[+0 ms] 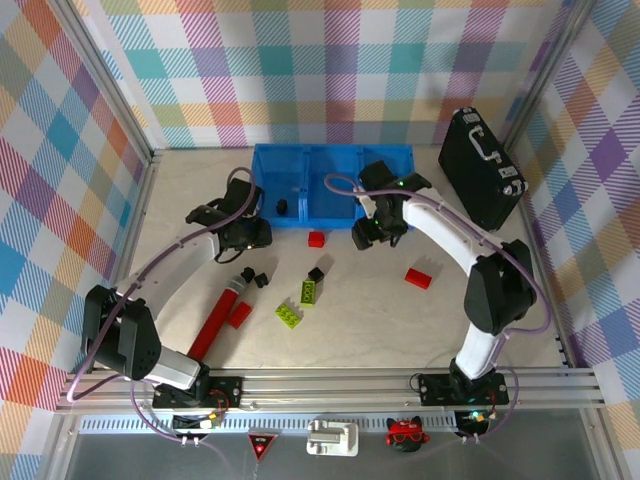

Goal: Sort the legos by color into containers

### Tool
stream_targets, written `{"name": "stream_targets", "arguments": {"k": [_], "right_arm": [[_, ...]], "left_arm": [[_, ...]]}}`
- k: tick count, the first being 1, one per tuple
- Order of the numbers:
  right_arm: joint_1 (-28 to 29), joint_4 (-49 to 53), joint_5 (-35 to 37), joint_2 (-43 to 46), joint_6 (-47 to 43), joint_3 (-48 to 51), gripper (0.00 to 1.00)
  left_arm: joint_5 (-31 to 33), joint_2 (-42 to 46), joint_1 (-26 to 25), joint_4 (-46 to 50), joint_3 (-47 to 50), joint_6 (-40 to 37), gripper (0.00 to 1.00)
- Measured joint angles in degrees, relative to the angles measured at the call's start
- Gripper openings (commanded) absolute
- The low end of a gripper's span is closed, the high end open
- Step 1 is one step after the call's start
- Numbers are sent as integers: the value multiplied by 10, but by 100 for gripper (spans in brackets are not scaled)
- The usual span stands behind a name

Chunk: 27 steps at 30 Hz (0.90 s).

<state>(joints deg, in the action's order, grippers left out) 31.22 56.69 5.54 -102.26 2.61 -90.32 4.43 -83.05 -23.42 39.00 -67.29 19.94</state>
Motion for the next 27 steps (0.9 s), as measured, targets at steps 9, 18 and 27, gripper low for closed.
{"name": "stream_targets", "arguments": {"k": [9, 18, 27], "right_arm": [[5, 0, -24, -122, 15, -167, 65], [13, -29, -25, -231, 64, -284, 62], [30, -76, 37, -312, 140, -322, 63]], "left_arm": [[13, 29, 0, 17, 4, 0, 37], [24, 47, 0, 31, 4, 0, 37], [28, 49, 0, 30, 7, 1, 37]]}}
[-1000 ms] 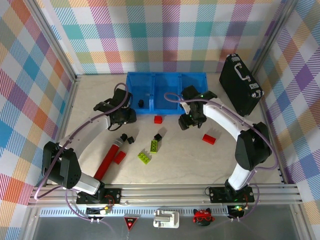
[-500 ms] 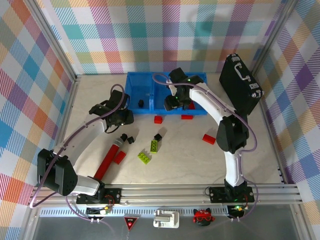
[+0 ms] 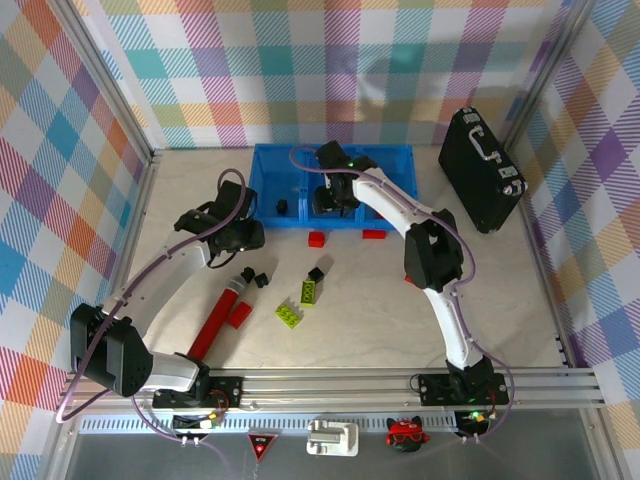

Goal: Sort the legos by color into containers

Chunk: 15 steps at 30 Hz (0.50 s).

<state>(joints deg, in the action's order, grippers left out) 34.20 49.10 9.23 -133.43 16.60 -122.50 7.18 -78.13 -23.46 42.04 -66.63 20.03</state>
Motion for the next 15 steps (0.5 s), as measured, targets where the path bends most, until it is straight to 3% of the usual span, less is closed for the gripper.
{"name": "stream_targets", "arguments": {"k": [15], "right_arm": [[10, -21, 53, -50, 63, -35, 73]], "left_arm": [[0, 0, 0, 0, 8, 2, 36]]}}
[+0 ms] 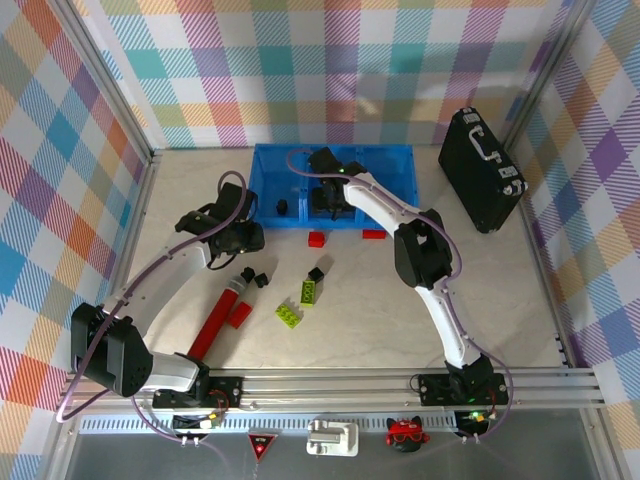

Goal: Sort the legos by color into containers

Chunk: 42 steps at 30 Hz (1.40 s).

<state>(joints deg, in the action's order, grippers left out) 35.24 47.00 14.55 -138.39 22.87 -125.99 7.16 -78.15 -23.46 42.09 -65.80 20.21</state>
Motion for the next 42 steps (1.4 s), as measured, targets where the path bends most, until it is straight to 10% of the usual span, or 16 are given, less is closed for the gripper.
{"name": "stream_targets", "arguments": {"k": [26, 42], "right_arm": [[20, 37, -2, 219, 0, 75, 74], [20, 31, 14, 342, 0, 250, 76]], "left_arm": [[-2, 0, -2, 24, 0, 9, 38], [84, -30, -57, 34, 25, 175, 42]]}}
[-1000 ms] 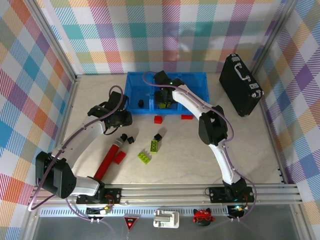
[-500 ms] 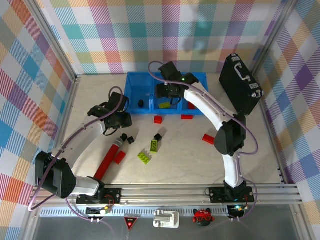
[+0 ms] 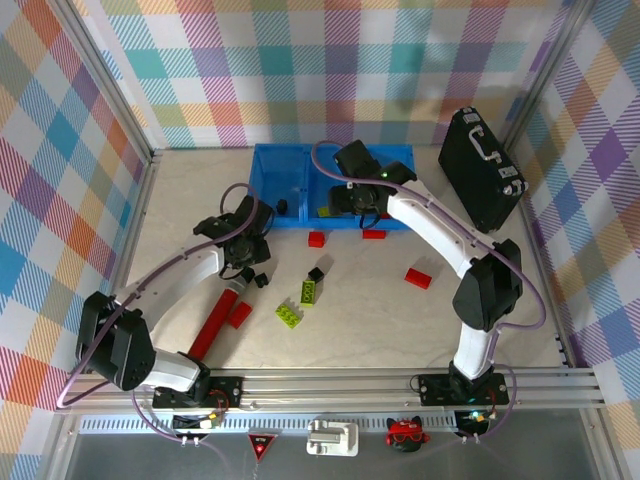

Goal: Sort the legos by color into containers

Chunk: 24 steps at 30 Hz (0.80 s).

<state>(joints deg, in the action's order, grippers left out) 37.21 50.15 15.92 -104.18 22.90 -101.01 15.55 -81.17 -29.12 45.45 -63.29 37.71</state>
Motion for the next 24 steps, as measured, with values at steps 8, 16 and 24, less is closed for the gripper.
{"name": "stream_targets", "arguments": {"k": [8, 16, 24], "right_arm": [[-5, 5, 11, 27, -17, 12, 76], [-21, 5, 17, 61, -27, 33, 77], [-30, 7, 17, 69, -28, 59, 77]], "left_arm": [[19, -50, -17, 8, -4, 78, 44], [7, -93, -23, -21, 5, 114, 48], [-26, -139, -23, -59, 14, 122, 49]]}}
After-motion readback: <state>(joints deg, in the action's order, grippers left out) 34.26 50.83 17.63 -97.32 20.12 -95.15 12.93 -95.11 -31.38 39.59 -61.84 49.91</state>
